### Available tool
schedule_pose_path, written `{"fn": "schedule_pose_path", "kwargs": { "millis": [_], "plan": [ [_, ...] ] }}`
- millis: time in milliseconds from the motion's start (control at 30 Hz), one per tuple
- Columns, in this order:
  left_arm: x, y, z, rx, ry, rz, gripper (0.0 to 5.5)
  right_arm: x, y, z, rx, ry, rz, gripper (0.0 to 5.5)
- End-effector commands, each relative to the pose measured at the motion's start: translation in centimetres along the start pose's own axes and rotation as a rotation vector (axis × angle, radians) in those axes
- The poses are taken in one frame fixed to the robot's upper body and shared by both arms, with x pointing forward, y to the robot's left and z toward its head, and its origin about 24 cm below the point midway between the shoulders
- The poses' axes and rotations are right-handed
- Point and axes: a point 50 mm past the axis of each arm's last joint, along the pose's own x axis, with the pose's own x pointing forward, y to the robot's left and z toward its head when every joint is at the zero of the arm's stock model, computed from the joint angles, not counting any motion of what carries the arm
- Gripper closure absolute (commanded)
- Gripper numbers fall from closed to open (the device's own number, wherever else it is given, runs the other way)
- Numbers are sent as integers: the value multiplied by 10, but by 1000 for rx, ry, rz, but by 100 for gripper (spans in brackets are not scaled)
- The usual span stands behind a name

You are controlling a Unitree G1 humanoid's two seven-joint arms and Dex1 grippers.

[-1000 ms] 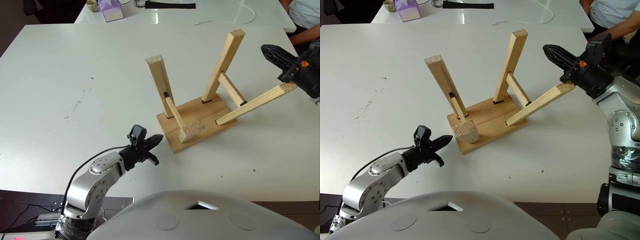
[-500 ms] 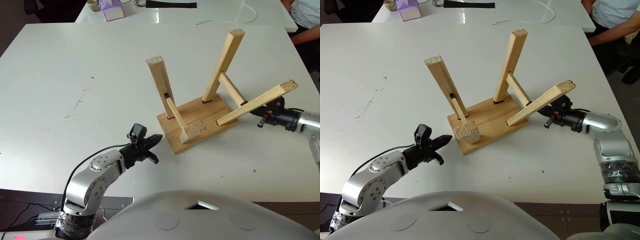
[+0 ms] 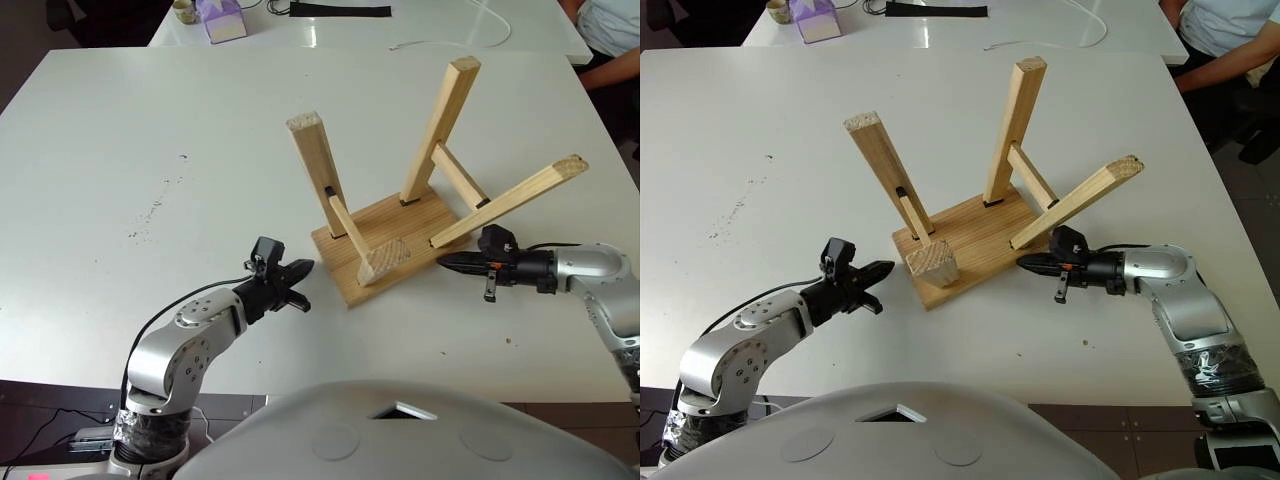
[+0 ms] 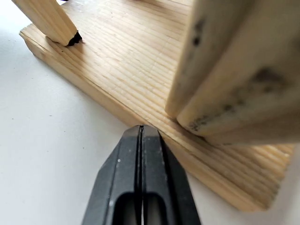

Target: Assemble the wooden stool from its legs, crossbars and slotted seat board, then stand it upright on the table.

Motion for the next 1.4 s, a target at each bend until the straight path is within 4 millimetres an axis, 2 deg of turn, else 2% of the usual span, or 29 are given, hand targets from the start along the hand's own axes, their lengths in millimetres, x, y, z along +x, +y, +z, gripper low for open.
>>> {"fn": "schedule_pose_path", "kwargs": {
  "millis": [33,100,167,267,333,433,533,600,700,833,933,1100,1233,1300,1400],
  "plan": [
    [-4,16,7,2,-28,67,549,13,14,2,19,-14,15,550],
    [-6,10,6,-9,-35,58,549,-8,12,-6,38,22,4,550],
    [-10,0,-1,-22,-24,37,549,-41,-1,-15,38,93,-58,550],
    [-16,-15,-10,-50,-16,11,549,-78,-30,-1,33,68,-169,550],
    [-18,-24,-13,-67,-16,-9,549,-85,-51,12,-15,50,-257,550],
    [-13,-31,-14,-65,5,-46,549,-68,-74,14,-60,50,-354,550],
    [-2,-30,-16,-49,50,-71,549,-28,-69,0,-50,62,-248,550],
    [5,-29,-15,-35,70,-86,549,-9,-60,-12,-39,82,-176,550],
    [11,-26,-14,-20,96,-89,549,-2,-49,-20,-41,104,-107,550],
    [13,-12,-11,-8,97,-35,549,-5,-27,-16,-28,47,-36,550],
    [11,7,-7,-8,78,26,549,8,-15,-8,-18,0,-35,550],
    [3,28,4,9,28,99,549,34,-10,-2,4,-17,-79,550],
    [-6,22,2,-1,8,109,549,34,-7,-1,14,-10,-92,550],
    [-11,24,2,-12,-23,157,549,23,-6,-2,21,-1,-102,550],
    [-26,32,21,-23,-178,261,549,2,-11,0,15,21,-169,550]
  ]
}}
